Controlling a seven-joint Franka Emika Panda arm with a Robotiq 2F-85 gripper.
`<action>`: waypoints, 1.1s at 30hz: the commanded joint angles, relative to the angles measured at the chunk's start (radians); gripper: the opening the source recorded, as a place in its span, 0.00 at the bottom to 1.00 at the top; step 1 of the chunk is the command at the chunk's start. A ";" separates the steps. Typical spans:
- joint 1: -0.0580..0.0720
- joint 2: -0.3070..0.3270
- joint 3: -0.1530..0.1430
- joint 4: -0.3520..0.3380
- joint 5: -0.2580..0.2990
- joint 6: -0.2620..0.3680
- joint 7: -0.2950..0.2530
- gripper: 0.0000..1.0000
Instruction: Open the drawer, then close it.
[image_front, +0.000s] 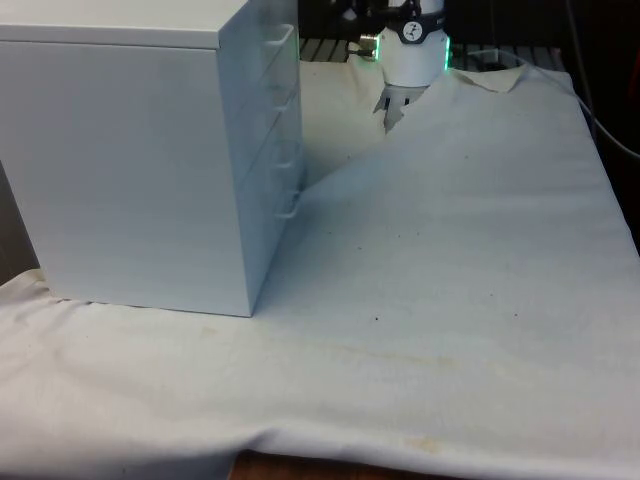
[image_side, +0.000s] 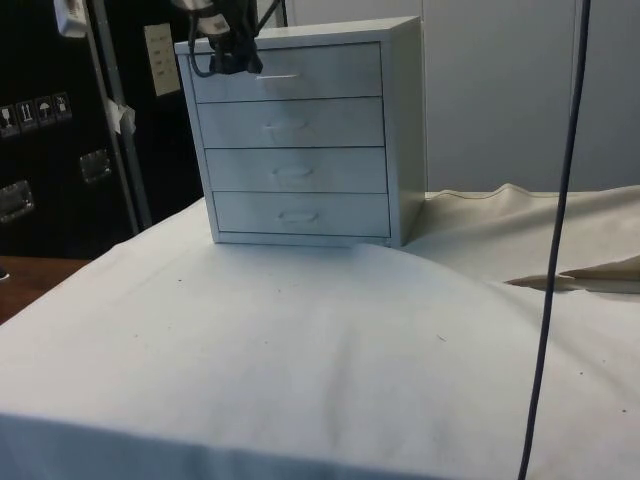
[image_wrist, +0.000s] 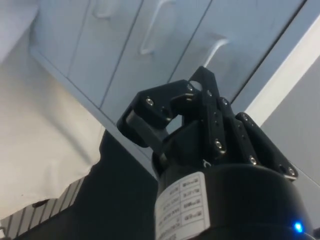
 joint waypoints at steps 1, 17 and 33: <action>0.002 -0.006 0.006 0.000 0.016 -0.002 0.001 0.00; 0.004 -0.004 0.044 0.017 0.096 0.006 0.017 0.00; 0.003 0.001 0.045 0.021 0.086 0.000 0.021 0.34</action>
